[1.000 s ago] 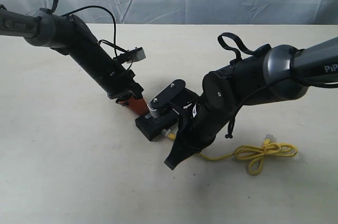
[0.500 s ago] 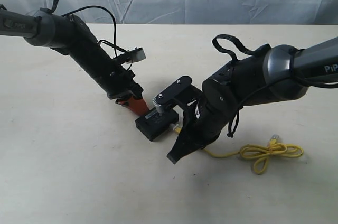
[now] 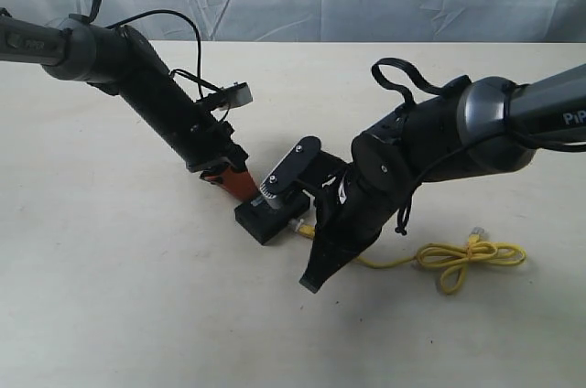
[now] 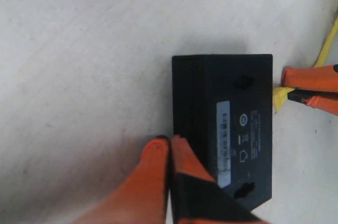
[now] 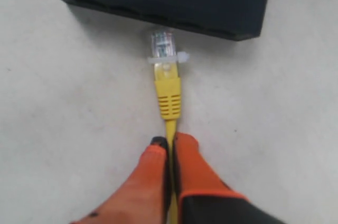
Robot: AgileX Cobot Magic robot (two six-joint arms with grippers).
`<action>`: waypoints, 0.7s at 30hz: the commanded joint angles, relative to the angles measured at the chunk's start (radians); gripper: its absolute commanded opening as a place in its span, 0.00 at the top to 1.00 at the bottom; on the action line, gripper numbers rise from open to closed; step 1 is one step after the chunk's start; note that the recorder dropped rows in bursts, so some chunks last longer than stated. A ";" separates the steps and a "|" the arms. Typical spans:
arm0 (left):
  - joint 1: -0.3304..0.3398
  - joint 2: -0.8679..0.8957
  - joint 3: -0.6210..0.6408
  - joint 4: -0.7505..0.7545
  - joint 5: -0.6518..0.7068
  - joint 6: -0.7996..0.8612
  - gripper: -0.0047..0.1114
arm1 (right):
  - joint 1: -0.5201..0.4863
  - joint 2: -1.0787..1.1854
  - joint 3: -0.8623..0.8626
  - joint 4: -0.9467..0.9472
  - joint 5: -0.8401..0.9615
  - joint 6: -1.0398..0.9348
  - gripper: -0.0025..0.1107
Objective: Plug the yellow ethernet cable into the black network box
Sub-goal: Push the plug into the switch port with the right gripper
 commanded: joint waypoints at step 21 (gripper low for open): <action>-0.005 0.016 0.003 0.046 -0.008 0.008 0.96 | -0.002 0.001 0.003 0.095 -0.066 -0.013 0.98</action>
